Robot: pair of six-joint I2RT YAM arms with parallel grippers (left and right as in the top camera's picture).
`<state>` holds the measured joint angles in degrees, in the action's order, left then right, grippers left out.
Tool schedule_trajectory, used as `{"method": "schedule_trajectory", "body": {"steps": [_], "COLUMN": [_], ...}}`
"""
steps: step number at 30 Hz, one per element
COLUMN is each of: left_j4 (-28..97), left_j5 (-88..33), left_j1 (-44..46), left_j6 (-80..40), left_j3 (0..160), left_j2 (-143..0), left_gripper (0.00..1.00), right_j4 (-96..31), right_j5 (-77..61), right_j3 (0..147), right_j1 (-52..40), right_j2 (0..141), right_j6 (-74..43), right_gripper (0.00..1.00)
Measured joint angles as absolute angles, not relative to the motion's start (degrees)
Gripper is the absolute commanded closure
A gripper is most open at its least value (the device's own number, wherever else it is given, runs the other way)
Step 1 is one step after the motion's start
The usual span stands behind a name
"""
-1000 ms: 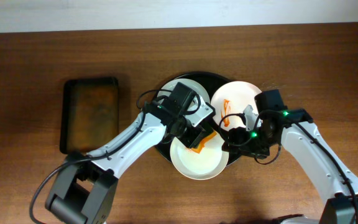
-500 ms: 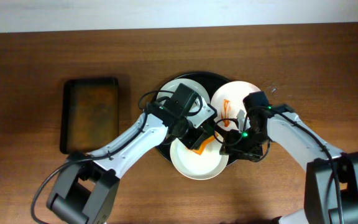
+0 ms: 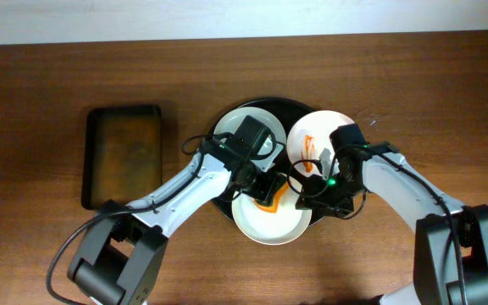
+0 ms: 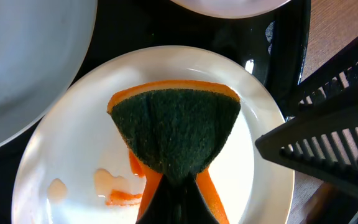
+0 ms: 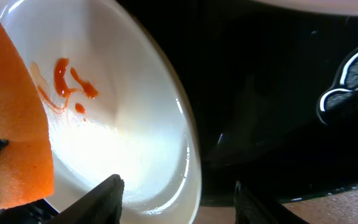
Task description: Clean dirty plates on tray and stack at the side
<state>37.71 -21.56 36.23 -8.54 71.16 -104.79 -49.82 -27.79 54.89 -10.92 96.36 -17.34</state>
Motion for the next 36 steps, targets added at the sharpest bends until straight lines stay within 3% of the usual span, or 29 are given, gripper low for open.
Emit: {"method": "schedule_trajectory", "body": {"steps": [12, 23, 36], "left_j4": [37.85, 37.85, 37.6], "left_j5": [-21.56, -21.52, -12.29], "left_j1": [36.23, 37.12, 41.76], "left_j6": [-8.86, -8.88, -8.93], "left_j3": [71.16, 71.16, 71.59], "left_j2": [-107.48, -107.48, -108.66], "left_gripper": [1.0, 1.0, 1.0], "right_j4": [-48.56, -43.0, -43.07], "right_j5": [-24.43, -24.53, -25.54], "right_j3": [54.74, 50.28, 50.28], "right_j1": [-14.63, -14.68, -14.68], "right_j2": [96.4, 96.4, 96.38], "right_j6": [-22.13, -24.47, -24.93], "right_gripper": [0.58, 0.91, 0.96]}}
